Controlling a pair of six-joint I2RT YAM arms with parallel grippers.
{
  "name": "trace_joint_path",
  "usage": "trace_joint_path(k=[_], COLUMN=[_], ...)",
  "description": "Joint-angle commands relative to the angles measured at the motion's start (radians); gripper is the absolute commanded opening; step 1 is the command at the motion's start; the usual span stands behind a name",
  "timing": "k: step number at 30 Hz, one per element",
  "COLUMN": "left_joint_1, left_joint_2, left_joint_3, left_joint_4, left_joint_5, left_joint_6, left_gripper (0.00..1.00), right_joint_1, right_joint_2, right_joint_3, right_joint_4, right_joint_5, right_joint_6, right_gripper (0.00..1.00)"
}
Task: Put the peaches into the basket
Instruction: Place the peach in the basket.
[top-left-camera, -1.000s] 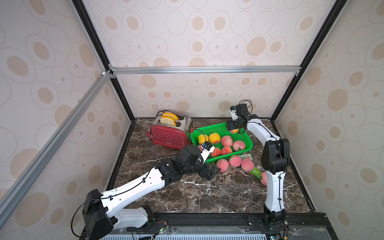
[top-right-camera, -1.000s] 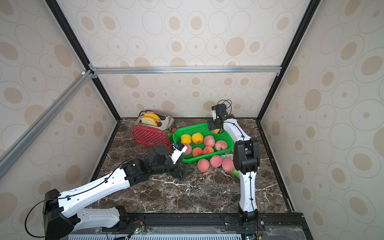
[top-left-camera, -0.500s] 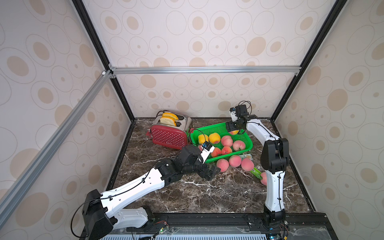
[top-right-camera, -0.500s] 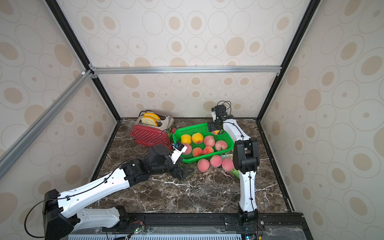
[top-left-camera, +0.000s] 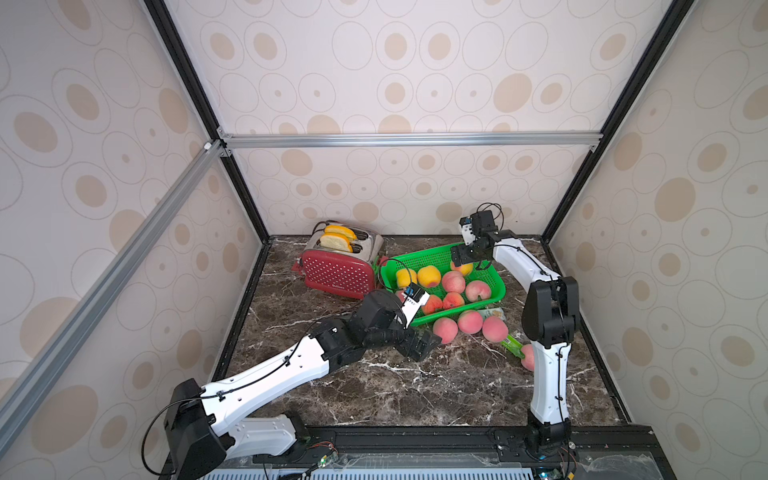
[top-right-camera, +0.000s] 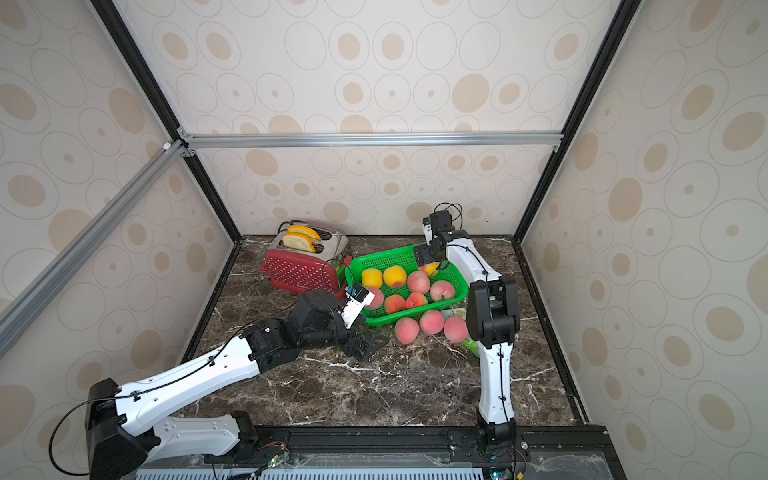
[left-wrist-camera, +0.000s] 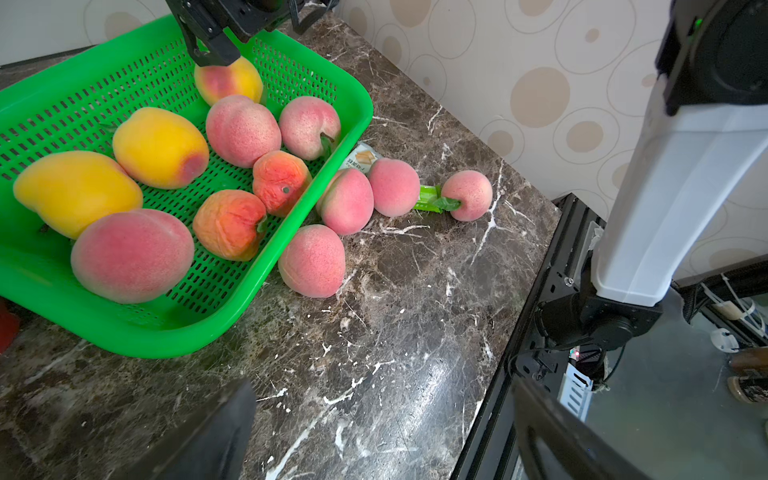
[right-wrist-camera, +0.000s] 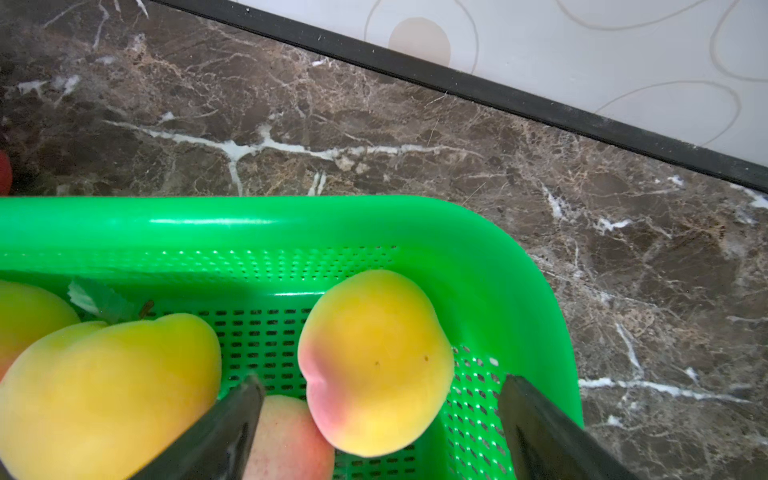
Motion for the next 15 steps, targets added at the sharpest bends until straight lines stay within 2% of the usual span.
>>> trace_joint_path(k=[1,8,15], left_joint_1=[0.005,0.005,0.005], left_joint_2=[-0.027,-0.066,-0.082], left_joint_3=[-0.015,-0.07,-0.115], left_joint_4=[0.005,-0.003,0.007], left_joint_5=[0.007,-0.016,-0.008], left_joint_6=[-0.014,-0.035,-0.065], left_gripper=[0.99,0.99,0.99], right_joint_1=[0.001,0.016,0.038], right_joint_2=[-0.104,-0.309,-0.577], right_joint_3=[-0.035,-0.227,-0.545], right_joint_4=[-0.023,-0.006,0.036], right_joint_5=[-0.004,0.016,0.03], right_joint_6=[-0.004,0.015,0.066], right_gripper=[0.94,0.95,0.95])
